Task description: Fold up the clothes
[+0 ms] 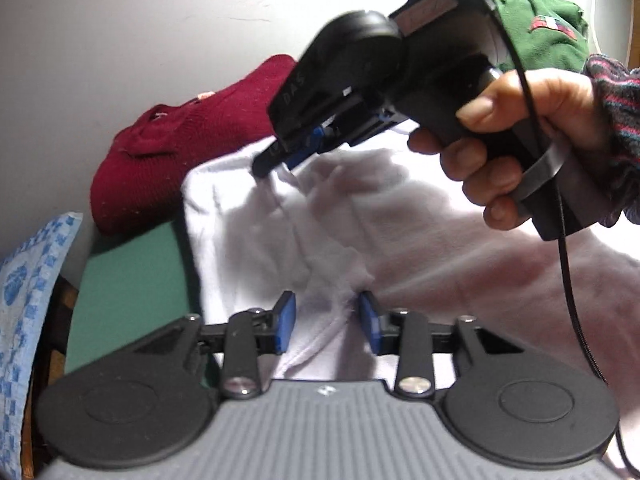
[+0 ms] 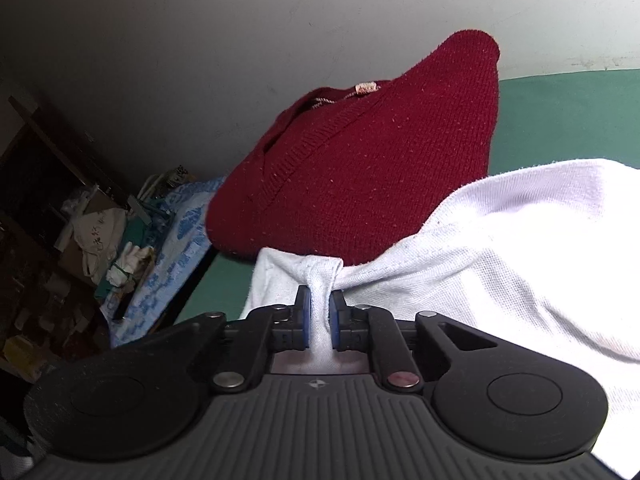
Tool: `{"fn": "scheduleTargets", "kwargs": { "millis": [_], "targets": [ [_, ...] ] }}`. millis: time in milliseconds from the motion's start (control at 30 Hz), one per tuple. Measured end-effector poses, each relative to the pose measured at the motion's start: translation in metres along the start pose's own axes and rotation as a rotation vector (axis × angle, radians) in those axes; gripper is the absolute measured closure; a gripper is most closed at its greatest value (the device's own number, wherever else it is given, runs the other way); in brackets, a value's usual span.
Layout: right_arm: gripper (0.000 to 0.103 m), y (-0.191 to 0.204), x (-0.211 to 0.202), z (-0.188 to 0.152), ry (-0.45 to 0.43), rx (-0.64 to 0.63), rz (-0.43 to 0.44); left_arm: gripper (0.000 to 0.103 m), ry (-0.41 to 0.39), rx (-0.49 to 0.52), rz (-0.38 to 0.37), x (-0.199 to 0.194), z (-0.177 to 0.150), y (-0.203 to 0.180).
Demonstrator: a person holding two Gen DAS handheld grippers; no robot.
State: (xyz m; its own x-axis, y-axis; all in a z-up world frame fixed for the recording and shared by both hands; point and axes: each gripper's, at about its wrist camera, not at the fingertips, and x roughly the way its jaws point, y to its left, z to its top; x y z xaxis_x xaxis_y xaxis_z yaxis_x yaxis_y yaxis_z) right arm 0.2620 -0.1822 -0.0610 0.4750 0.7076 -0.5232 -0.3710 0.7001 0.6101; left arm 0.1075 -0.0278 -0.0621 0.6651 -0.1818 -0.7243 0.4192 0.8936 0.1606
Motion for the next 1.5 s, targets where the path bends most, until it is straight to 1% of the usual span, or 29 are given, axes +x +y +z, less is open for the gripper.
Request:
{"fn": "scheduleTargets", "kwargs": {
  "millis": [33,133,200,267,300,333,367,400,467,500,533,600,667,700,733,900,967,1067,1167,1200,1233,1267,1367,1400,1433,1467,1500],
  "targets": [
    [0.092,-0.001,-0.003,0.000,0.006,0.008,0.005,0.092,0.003,0.000,-0.007,0.001,0.001,-0.001],
    [0.090,-0.004,-0.007,-0.001,0.018,0.030,0.014,0.100,0.003,0.010,0.002,0.002,0.001,-0.004],
    [0.090,-0.006,-0.008,-0.002,0.020,0.042,0.015,0.102,0.001,0.000,0.008,0.001,0.002,-0.003],
    [0.086,-0.007,-0.008,-0.003,0.009,0.054,0.017,0.102,-0.010,-0.040,0.001,-0.003,0.004,0.005],
    [0.074,-0.007,-0.008,-0.003,0.000,0.061,0.021,0.102,-0.016,-0.064,-0.004,-0.006,0.005,0.010],
    [0.058,-0.007,-0.008,-0.003,-0.006,0.066,0.025,0.102,-0.023,-0.088,-0.009,-0.009,0.006,0.015],
    [0.056,-0.006,-0.006,-0.003,-0.005,0.066,0.028,0.102,-0.029,-0.112,-0.014,-0.011,0.008,0.020],
    [0.057,-0.006,-0.004,-0.003,-0.004,0.067,0.030,0.102,-0.036,-0.136,-0.019,-0.014,0.009,0.025],
    [0.063,-0.003,0.002,-0.003,0.009,0.065,0.039,0.102,-0.049,-0.184,-0.029,-0.019,0.011,0.035],
    [0.074,0.000,0.004,-0.003,0.020,0.064,0.051,0.103,-0.055,-0.207,-0.033,-0.021,0.012,0.040],
    [0.081,0.004,0.004,-0.003,0.024,0.064,0.070,0.103,-0.062,-0.231,-0.035,-0.024,0.012,0.045],
    [0.080,0.010,0.004,-0.003,0.024,0.065,0.108,0.103,-0.079,-0.283,-0.043,-0.031,0.012,0.053],
    [0.077,0.014,0.006,-0.002,0.012,0.062,0.083,0.103,-0.084,-0.298,-0.041,-0.034,0.012,0.056],
    [0.066,0.016,0.007,-0.002,0.007,0.060,0.070,0.103,-0.087,-0.306,-0.041,-0.036,0.011,0.058],
    [0.057,0.016,0.008,-0.002,0.003,0.057,0.055,0.103,-0.090,-0.314,-0.040,-0.038,0.011,0.060],
    [0.055,0.017,0.016,-0.004,-0.014,0.040,-0.012,0.103,-0.105,-0.354,-0.036,-0.047,0.009,0.068],
    [0.055,0.020,0.018,-0.006,-0.018,0.008,-0.020,0.103,-0.111,-0.370,-0.035,-0.050,0.008,0.071],
    [0.055,0.020,0.022,-0.005,-0.012,0.015,-0.027,0.103,-0.126,-0.391,-0.031,-0.057,0.007,0.076],
    [0.055,0.021,0.012,-0.005,-0.070,0.014,-0.015,0.103,-0.149,-0.404,-0.019,-0.067,0.008,0.080],
    [0.053,0.022,0.008,-0.006,-0.090,0.007,-0.012,0.103,-0.153,-0.410,-0.019,-0.068,0.008,0.082],
    [0.048,0.022,0.007,-0.006,-0.095,-0.004,-0.012,0.103,-0.158,-0.416,-0.019,-0.069,0.008,0.084],
    [0.047,0.023,0.010,-0.005,-0.084,-0.009,-0.017,0.103,-0.160,-0.420,-0.019,-0.070,0.008,0.086],
    [0.048,0.023,0.021,-0.003,-0.057,-0.015,-0.025,0.103,-0.147,-0.413,-0.023,-0.067,0.009,0.084],
    [0.052,0.022,0.025,-0.003,-0.049,-0.016,-0.035,0.103,-0.144,-0.406,-0.026,-0.067,0.010,0.081],
    [0.060,0.021,0.028,-0.003,-0.036,-0.012,-0.049,0.103,-0.141,-0.398,-0.029,-0.066,0.010,0.078],
    [0.065,0.019,0.030,-0.003,-0.023,-0.004,-0.065,0.103,-0.138,-0.391,-0.032,-0.066,0.010,0.074],
    [0.081,0.016,0.030,-0.002,-0.013,0.010,-0.075,0.103,-0.136,-0.383,-0.036,-0.066,0.010,0.071]
  ]
}}
